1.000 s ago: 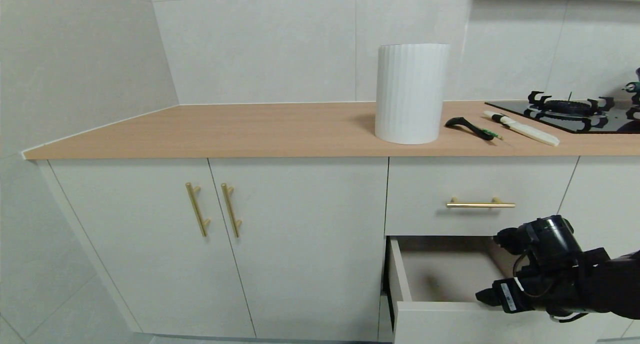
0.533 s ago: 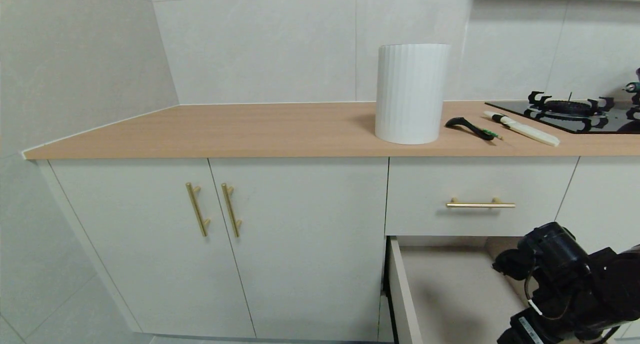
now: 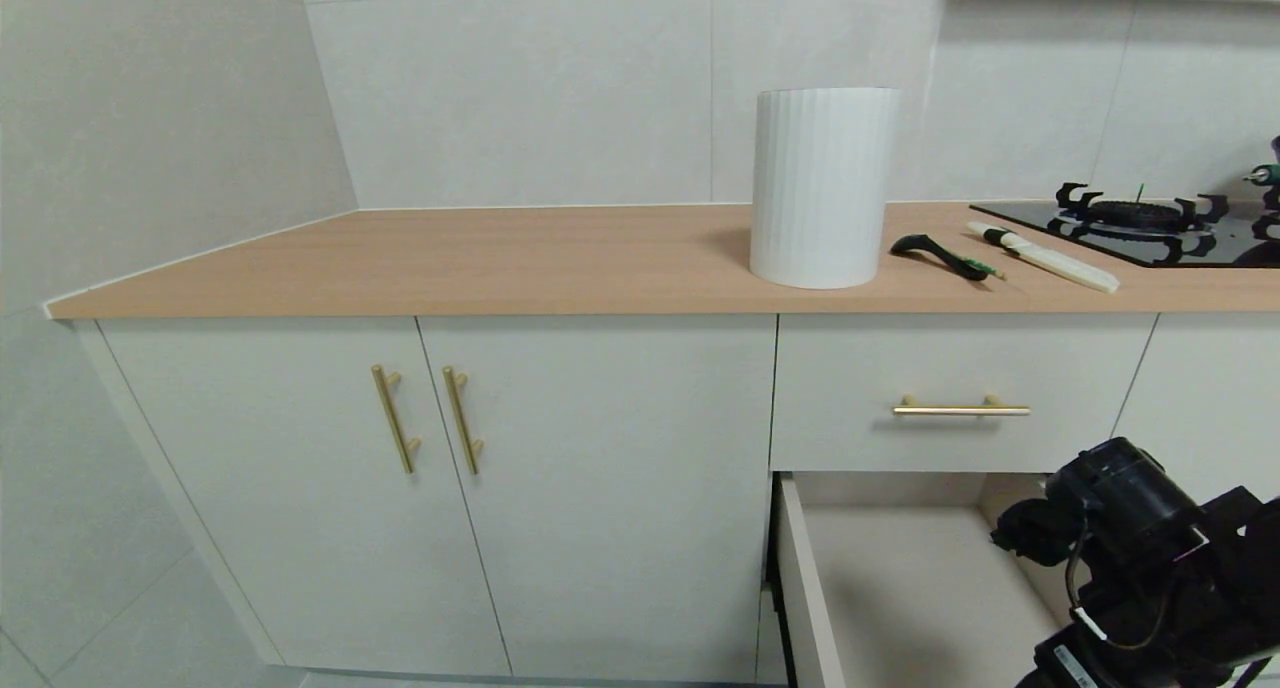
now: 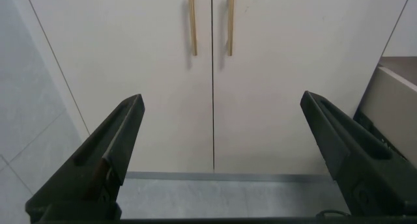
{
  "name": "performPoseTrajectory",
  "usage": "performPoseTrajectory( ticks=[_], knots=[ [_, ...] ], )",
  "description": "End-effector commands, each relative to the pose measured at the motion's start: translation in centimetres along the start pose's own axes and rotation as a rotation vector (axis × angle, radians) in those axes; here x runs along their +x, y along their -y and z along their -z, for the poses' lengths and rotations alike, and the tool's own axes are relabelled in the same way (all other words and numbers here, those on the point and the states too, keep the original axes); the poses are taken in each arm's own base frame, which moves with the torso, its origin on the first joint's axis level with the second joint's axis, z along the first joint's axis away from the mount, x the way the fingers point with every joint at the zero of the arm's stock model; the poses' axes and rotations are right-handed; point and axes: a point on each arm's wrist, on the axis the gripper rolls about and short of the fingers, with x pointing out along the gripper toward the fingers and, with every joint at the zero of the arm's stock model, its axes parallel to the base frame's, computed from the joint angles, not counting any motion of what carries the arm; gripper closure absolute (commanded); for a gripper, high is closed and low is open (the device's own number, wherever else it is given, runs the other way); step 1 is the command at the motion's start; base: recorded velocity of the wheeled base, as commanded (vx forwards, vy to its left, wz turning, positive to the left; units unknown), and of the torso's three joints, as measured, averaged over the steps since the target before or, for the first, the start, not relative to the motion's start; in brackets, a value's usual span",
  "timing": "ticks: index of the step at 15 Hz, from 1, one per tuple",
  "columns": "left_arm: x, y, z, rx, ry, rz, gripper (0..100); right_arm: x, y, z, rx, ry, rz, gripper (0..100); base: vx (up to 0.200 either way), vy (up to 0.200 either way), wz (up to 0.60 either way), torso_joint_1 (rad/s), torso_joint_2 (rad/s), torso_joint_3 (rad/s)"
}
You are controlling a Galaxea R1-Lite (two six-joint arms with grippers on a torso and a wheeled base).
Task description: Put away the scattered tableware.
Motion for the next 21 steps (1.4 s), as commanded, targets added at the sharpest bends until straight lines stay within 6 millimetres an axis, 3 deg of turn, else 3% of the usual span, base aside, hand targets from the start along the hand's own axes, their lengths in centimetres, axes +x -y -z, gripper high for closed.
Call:
performPoseTrajectory(
  ticks=[1, 4, 8, 16, 21],
  knots=[
    [0.0, 0.0, 0.0, 0.0, 0.001, -0.001, 0, -1.3, 0.1, -0.8, 0.052, 0.074, -0.039, 0, 0.0, 0.0, 0.0, 0.0, 0.0, 0.0],
    [0.0, 0.0, 0.0, 0.0, 0.001, -0.001, 0, -4.4, 0.5, -2.1, 0.205, 0.226, -0.106, 0, 0.0, 0.0, 0.0, 0.0, 0.0, 0.0],
    [0.0, 0.0, 0.0, 0.0, -0.001, -0.001, 0, -6.6, 1.6, -1.9, 0.269, 0.34, -0.131, 0, 0.0, 0.0, 0.0, 0.0, 0.0, 0.0],
    [0.0, 0.0, 0.0, 0.0, 0.001, -0.001, 0, -6.8, 2.4, -2.0, 0.29, 0.417, -0.108, 0, 0.0, 0.0, 0.0, 0.0, 0.0, 0.0],
    [0.0, 0.0, 0.0, 0.0, 0.001, -0.001, 0, -6.8, 2.4, -1.7, 0.264, 0.417, -0.104, 0, 0.0, 0.0, 0.0, 0.087, -0.31, -0.244]
  ],
)
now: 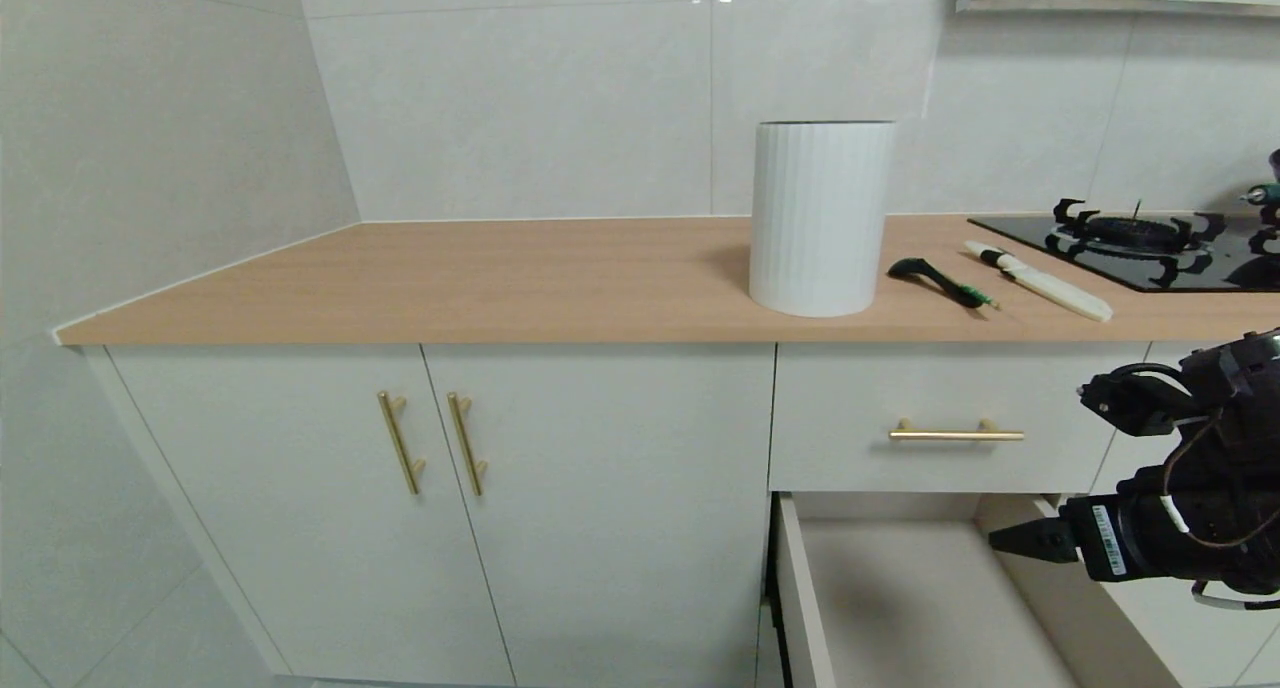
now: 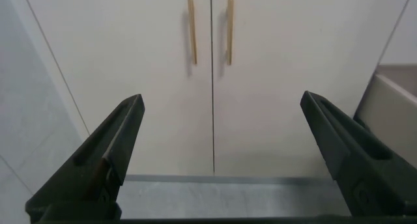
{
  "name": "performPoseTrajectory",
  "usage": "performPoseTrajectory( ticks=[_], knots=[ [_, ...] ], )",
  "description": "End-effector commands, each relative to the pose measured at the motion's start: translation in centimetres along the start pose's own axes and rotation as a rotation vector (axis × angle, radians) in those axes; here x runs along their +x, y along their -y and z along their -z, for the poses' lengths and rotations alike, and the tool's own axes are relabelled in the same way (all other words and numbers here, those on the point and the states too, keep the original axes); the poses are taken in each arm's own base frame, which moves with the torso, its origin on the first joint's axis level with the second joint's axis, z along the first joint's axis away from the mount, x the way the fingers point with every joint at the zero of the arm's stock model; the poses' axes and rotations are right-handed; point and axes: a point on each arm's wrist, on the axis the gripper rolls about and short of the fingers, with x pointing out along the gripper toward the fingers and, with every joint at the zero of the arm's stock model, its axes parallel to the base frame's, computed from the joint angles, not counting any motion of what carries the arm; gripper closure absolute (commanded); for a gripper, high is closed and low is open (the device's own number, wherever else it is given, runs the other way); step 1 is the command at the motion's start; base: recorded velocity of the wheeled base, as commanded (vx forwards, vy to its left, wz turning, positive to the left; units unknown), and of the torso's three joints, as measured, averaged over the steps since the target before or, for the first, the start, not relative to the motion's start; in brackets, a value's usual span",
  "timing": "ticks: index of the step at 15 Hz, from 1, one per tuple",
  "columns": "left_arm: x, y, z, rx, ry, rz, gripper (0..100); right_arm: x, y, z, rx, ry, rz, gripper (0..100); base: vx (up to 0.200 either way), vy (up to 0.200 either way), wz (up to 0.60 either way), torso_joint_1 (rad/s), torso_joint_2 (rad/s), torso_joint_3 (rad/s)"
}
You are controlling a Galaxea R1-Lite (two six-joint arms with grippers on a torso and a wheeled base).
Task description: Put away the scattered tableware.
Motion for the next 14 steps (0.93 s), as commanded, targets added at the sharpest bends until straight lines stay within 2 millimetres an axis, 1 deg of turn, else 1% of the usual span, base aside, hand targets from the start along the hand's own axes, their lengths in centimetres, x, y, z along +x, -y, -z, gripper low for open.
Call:
performPoseTrajectory(
  ticks=[1, 9, 11, 13, 14],
  knots=[
    [0.0, 0.0, 0.0, 0.0, 0.001, 0.0, 0, 0.0, 0.0, 0.0, -0.001, -0.002, -0.002, 0, 0.0, 0.0, 0.0, 0.173, -0.53, -0.295],
    [0.0, 0.0, 0.0, 0.0, 0.001, 0.0, 0, 0.0, 0.0, 0.2, -0.002, -0.005, -0.002, 0, 0.0, 0.0, 0.0, 0.182, -0.48, -0.289],
    [0.0, 0.0, 0.0, 0.0, 0.001, 0.0, 0, -0.2, 0.0, 0.0, -0.003, 0.015, -0.004, 0, 0.0, 0.0, 0.0, 0.142, -0.35, -0.2],
    [0.0, 0.0, 0.0, 0.0, -0.001, 0.0, 0, -0.8, -0.1, -0.7, -0.007, 0.088, -0.011, 0, 0.0, 0.0, 0.0, 0.044, -0.1, -0.063],
    [0.0, 0.0, 0.0, 0.0, 0.001, 0.0, 0, -1.1, -0.2, -1.8, -0.019, 0.159, -0.015, 0, 0.0, 0.0, 0.0, 0.0, 0.0, 0.0]
  ],
)
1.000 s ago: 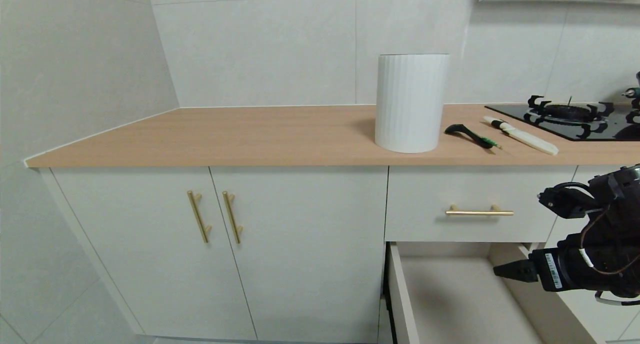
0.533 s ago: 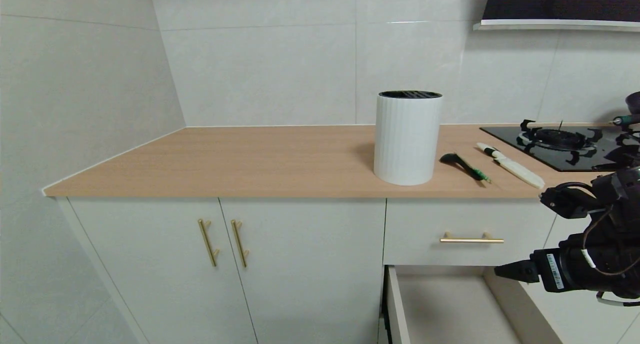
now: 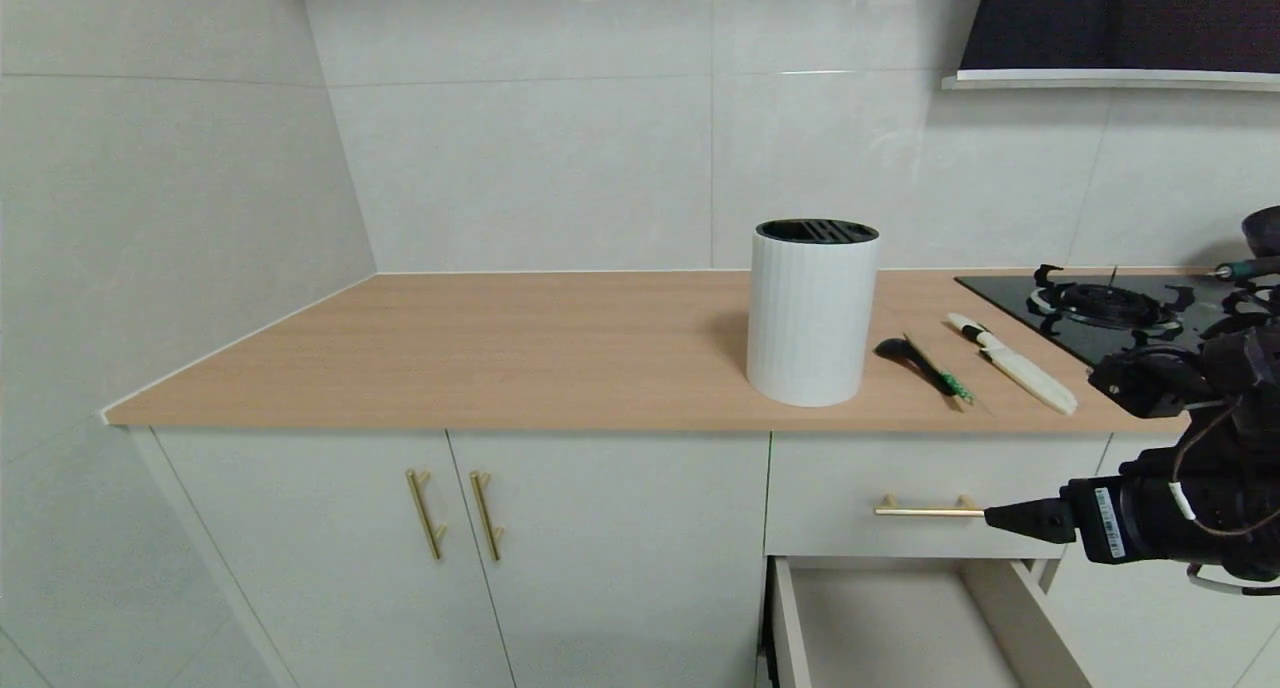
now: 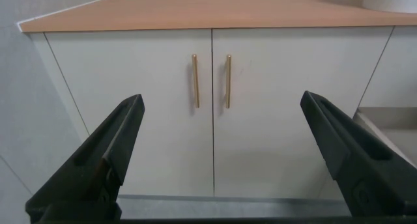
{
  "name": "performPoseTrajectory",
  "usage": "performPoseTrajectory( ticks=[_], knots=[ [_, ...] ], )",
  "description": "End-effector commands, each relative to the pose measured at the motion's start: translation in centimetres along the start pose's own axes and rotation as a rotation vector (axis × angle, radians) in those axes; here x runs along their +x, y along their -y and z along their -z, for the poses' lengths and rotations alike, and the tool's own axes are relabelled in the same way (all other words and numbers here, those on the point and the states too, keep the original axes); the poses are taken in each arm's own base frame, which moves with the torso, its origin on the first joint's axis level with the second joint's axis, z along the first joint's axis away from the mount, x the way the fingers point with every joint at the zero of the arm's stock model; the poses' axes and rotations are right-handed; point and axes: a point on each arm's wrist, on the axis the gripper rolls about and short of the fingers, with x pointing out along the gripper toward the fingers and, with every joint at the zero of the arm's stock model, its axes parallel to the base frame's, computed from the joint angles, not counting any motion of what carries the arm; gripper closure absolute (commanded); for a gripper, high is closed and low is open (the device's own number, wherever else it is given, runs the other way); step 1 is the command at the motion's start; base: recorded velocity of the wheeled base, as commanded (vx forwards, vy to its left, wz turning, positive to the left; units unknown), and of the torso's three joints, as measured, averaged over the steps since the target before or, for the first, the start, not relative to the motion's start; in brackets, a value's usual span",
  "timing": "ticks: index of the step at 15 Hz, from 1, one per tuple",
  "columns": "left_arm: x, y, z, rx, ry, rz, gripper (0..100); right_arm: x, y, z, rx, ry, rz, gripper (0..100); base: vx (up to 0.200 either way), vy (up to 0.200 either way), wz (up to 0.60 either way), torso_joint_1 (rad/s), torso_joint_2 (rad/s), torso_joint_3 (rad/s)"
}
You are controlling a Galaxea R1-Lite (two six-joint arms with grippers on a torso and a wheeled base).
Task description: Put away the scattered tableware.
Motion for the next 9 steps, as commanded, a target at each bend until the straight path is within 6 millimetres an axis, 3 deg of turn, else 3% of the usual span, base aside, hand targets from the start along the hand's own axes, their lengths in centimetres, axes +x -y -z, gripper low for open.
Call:
performPoseTrajectory(
  ticks=[1, 6, 9],
  knots=[
    [0.0, 0.0, 0.0, 0.0, 0.001, -0.001, 0, -0.5, 0.2, -2.4, -0.007, 0.112, 0.006, 0, 0.0, 0.0, 0.0, 0.0, 0.0, 0.0],
    [0.0, 0.0, 0.0, 0.0, 0.001, -0.001, 0, 4.6, 1.5, -7.7, 0.021, 0.126, 0.052, 0, 0.0, 0.0, 0.0, 0.0, 0.0, 0.0],
    [0.0, 0.0, 0.0, 0.0, -0.001, -0.001, 0, 7.0, 1.9, -9.4, 0.023, 0.128, 0.075, 0, 0.0, 0.0, 0.0, 0.0, 0.0, 0.0]
  ],
)
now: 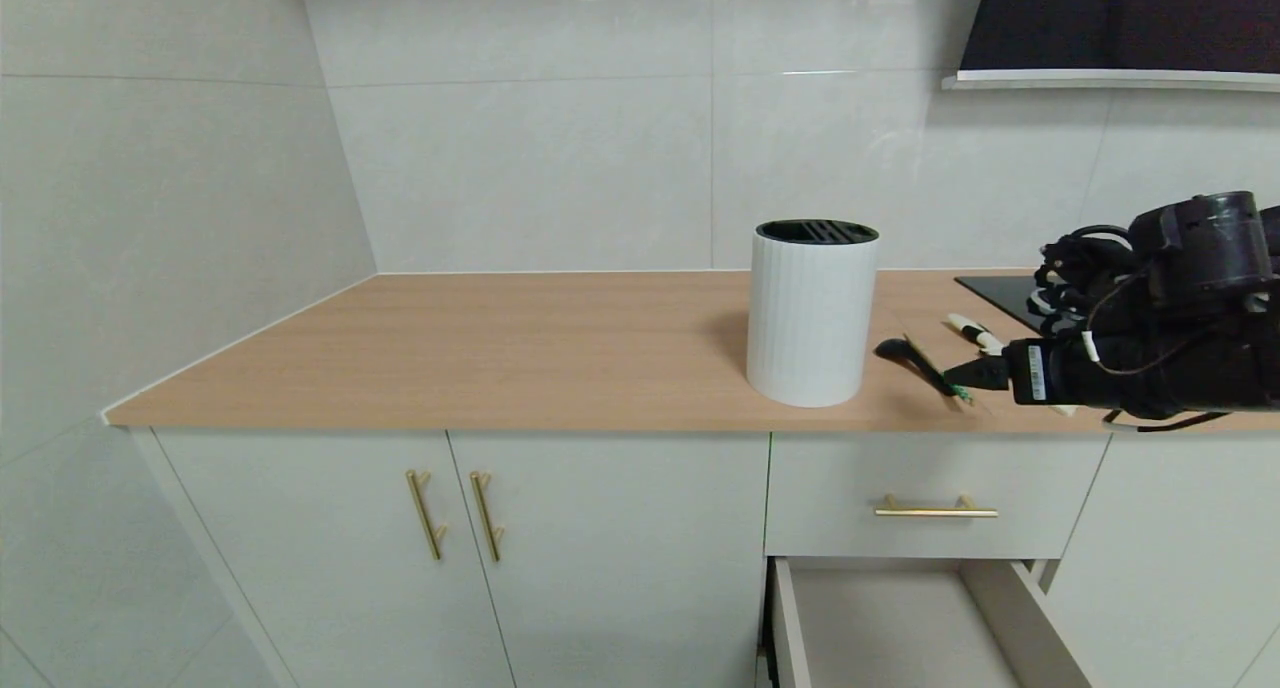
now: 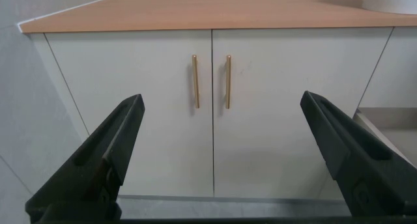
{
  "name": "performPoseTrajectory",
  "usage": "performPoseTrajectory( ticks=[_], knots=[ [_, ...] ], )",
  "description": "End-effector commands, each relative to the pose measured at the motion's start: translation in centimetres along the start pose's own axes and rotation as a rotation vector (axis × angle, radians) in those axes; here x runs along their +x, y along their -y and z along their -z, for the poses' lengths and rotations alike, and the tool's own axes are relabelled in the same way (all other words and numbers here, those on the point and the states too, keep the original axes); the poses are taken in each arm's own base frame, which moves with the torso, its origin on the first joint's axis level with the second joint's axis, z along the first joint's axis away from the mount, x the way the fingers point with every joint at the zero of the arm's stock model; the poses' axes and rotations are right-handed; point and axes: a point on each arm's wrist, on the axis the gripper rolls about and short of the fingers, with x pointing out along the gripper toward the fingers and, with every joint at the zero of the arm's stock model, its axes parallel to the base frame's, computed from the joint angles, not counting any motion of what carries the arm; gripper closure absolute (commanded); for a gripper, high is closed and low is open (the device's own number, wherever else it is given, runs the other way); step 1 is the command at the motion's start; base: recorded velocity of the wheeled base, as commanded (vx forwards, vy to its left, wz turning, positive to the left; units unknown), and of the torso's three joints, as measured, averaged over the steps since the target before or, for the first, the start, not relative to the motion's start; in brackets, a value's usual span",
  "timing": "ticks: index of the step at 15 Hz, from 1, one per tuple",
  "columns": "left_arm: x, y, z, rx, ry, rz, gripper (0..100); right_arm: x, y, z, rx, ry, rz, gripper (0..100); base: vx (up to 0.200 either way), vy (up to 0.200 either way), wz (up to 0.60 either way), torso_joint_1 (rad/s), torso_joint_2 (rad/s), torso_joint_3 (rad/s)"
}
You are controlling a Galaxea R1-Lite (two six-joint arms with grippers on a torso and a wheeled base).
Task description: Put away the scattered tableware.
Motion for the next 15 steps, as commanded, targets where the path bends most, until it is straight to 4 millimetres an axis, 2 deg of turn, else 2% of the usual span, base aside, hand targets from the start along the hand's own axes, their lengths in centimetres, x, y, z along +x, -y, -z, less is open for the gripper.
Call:
performPoseTrajectory(
  ticks=[1, 4, 5, 7, 15],
  knots=[
    [0.0, 0.0, 0.0, 0.0, 0.001, 0.0, 0, 3.9, 0.3, -0.7, -0.006, -0.031, 0.036, 0, 0.0, 0.0, 0.0, 0.0, 0.0, 0.0],
    [0.0, 0.0, 0.0, 0.0, 0.001, 0.0, 0, 6.2, 0.5, -0.2, -0.003, -0.065, 0.068, 0, 0.0, 0.0, 0.0, 0.0, 0.0, 0.0],
    [0.0, 0.0, 0.0, 0.0, 0.001, 0.0, 0, 6.8, 1.1, 0.1, 0.01, -0.077, 0.091, 0, 0.0, 0.0, 0.0, 0.0, 0.0, 0.0],
    [0.0, 0.0, 0.0, 0.0, 0.001, 0.0, 0, 7.4, 2.3, 0.0, 0.026, -0.053, 0.119, 0, 0.0, 0.0, 0.0, 0.0, 0.0, 0.0],
    [0.0, 0.0, 0.0, 0.0, 0.001, 0.0, 0, 8.8, 2.4, 0.6, 0.025, -0.065, 0.148, 0, 0.0, 0.0, 0.0, 0.0, 0.0, 0.0]
  ],
)
